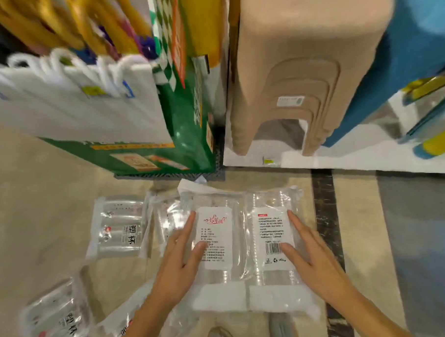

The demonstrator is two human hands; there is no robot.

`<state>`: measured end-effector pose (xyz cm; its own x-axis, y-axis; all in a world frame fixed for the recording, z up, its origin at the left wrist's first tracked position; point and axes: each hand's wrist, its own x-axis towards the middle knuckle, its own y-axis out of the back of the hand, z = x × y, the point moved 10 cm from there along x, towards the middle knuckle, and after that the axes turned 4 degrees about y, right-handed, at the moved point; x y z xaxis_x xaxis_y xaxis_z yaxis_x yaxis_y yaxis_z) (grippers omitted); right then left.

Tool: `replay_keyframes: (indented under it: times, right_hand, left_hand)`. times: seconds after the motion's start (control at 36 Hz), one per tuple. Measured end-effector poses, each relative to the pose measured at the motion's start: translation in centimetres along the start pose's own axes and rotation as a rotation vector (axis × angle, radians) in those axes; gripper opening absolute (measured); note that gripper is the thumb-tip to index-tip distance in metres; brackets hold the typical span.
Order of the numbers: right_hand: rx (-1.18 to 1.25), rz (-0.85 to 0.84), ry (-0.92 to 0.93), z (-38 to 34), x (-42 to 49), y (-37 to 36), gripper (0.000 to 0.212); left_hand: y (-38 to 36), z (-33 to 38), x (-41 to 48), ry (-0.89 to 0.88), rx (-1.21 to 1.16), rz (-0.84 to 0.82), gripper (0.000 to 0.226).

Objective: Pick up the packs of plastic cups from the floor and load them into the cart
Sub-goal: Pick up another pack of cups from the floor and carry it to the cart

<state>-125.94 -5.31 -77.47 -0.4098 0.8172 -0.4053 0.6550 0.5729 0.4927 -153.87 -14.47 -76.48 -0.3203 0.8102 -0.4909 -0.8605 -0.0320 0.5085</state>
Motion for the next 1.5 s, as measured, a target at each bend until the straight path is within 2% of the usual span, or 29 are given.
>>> replay_keyframes:
  times: [0.28, 0.5, 0.58, 0.67, 0.83, 1.03, 1.11, 1.19, 1.28, 1.5]
  right_hand:
    - [0.038, 0.234, 0.118, -21.5, -11.7, 25.3, 0.061]
    - [0.015, 0.381, 0.146, -28.9, -22.6, 39.6, 0.063]
    - [0.010, 0.456, 0.158, -30.7, -26.6, 44.1, 0.060]
    - [0.001, 0.528, 0.136, -32.1, -30.4, 47.7, 0.066]
    - [0.100, 0.675, 0.030, -32.3, -38.5, 51.7, 0.067]
    - [0.156, 0.873, -0.074, -29.9, -47.7, 53.6, 0.066]
    - [0.232, 0.971, -0.082, -28.2, -51.5, 53.6, 0.072]
    - [0.290, 1.049, -0.115, -26.0, -55.8, 53.3, 0.072]
    - [0.291, 1.094, -0.182, -24.0, -60.4, 52.4, 0.078]
    - [0.306, 1.279, -0.327, -19.2, -73.8, 49.2, 0.067]
  left_hand:
    - [11.1, 31.5, -12.6, -0.246, 0.021, 0.015, 0.052]
    - [13.4, 49.8, -21.7, -0.448, 0.017, -0.103, 0.052]
    - [12.8, 55.7, -24.1, -0.566, 0.061, -0.138, 0.053]
    - [11.8, 60.4, -25.5, -0.632, 0.126, -0.146, 0.054]
    - [8.6, 67.0, -28.3, -0.770, 0.229, -0.209, 0.055]
    - [3.1, 72.4, -32.3, -0.875, 0.220, -0.448, 0.054]
    - [0.1, 74.3, -35.3, -0.959, 0.207, -0.536, 0.055]
    - [-3.2, 75.2, -37.7, -0.993, 0.256, -0.606, 0.057]
    - [-7.3, 75.7, -40.8, -1.004, 0.245, -0.751, 0.053]
    - [-17.9, 75.0, -50.7, -1.008, 0.231, -0.977, 0.053]
